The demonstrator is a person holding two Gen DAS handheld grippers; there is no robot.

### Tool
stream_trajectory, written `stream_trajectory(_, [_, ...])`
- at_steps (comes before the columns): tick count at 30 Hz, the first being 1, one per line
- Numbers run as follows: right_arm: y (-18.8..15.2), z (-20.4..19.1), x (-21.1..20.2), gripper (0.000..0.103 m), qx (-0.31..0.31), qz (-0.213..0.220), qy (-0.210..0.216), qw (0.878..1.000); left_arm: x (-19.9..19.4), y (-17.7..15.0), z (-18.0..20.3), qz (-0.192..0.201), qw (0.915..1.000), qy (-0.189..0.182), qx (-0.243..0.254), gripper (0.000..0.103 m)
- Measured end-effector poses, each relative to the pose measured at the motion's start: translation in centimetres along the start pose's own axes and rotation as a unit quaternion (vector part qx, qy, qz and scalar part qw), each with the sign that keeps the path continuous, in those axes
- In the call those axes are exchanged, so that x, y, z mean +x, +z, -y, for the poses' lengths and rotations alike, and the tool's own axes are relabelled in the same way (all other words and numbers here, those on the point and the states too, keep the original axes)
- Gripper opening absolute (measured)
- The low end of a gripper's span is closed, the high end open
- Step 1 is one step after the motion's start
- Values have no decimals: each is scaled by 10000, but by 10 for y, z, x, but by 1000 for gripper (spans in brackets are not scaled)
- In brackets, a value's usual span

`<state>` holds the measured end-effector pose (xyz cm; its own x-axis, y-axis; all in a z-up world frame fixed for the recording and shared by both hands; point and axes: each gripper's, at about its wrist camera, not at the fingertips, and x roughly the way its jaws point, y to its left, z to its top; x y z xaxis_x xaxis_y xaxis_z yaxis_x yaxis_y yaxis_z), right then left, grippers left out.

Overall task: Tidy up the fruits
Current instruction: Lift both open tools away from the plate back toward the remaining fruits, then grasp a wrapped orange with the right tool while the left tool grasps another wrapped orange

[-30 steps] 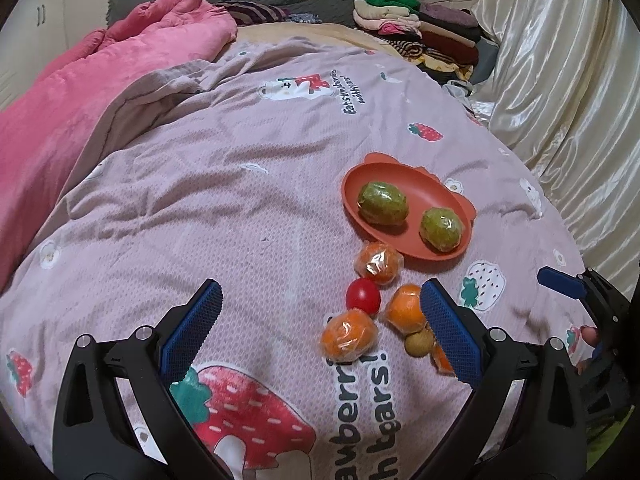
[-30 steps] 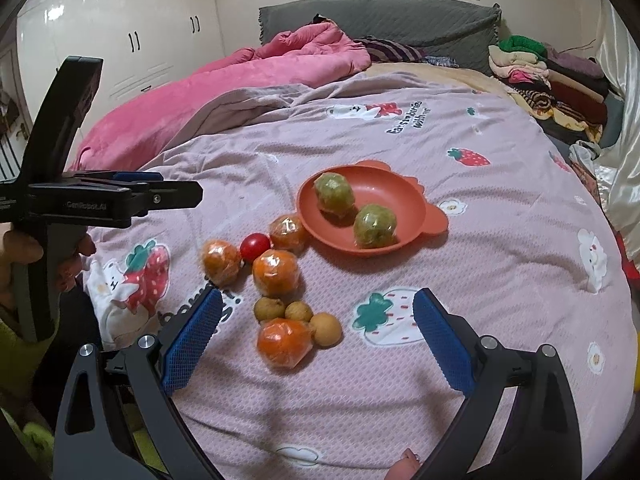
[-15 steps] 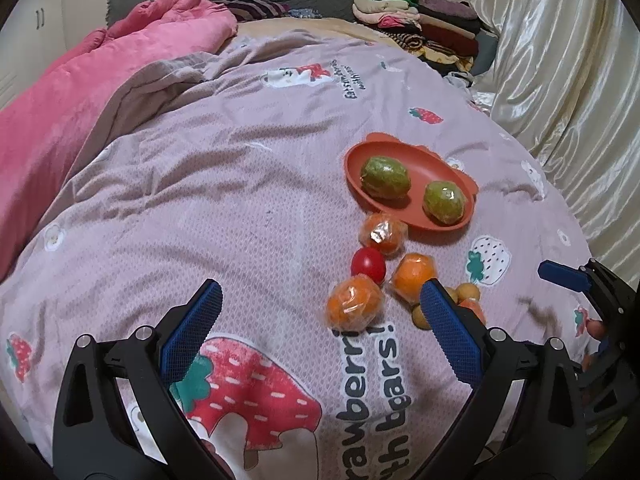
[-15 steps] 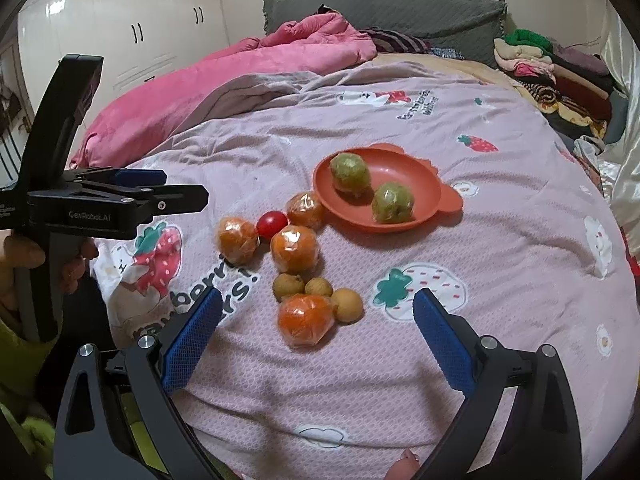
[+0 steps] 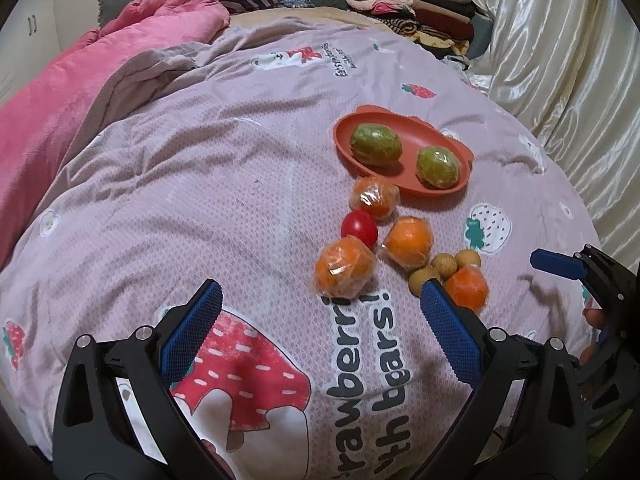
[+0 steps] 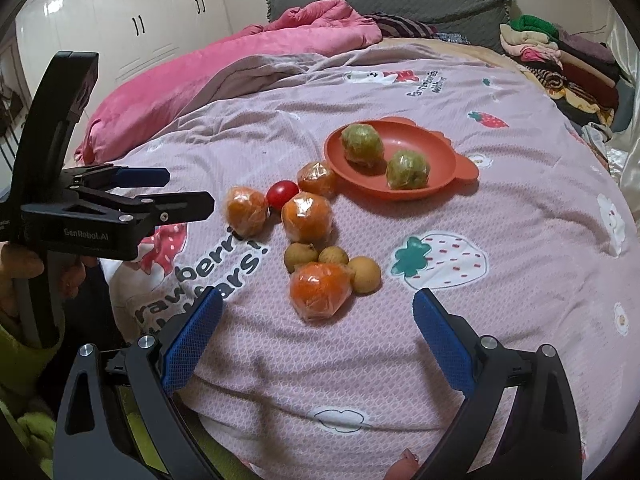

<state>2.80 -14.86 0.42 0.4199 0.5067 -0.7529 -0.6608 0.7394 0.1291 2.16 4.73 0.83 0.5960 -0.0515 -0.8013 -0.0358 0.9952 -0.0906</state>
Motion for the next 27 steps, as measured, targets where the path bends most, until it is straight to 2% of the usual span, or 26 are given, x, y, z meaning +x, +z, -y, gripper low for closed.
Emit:
stream_trajectory(9, [-5,0,7,93,-26,-72,114,9999,9,-6,1,-110,9999,-35,2,93])
stream_trajectory(11, [-6,1,11,82,-12,-121,148,9998,12,-7,-1,-146,9999,-64,-44,93])
stream_trajectory(14, [-8,2,15,79,4,-172,207,9996,15,-9,-3,-156,9998,-106,-73,93])
stream_trajectory(19, [-8,4,25,61,30,-252,316,9992,15,-8,-3,-131,9997,-191,-63,89])
stream_trajectory(23, [-7,5,33,54,25,-298,311,9991,19,-8,-1,-150,9996,-236,-50,82])
stream_trajectory(27, [-6,7,40,52,52,-285,325,9991,22,-7,0,-167,9994,-294,-47,77])
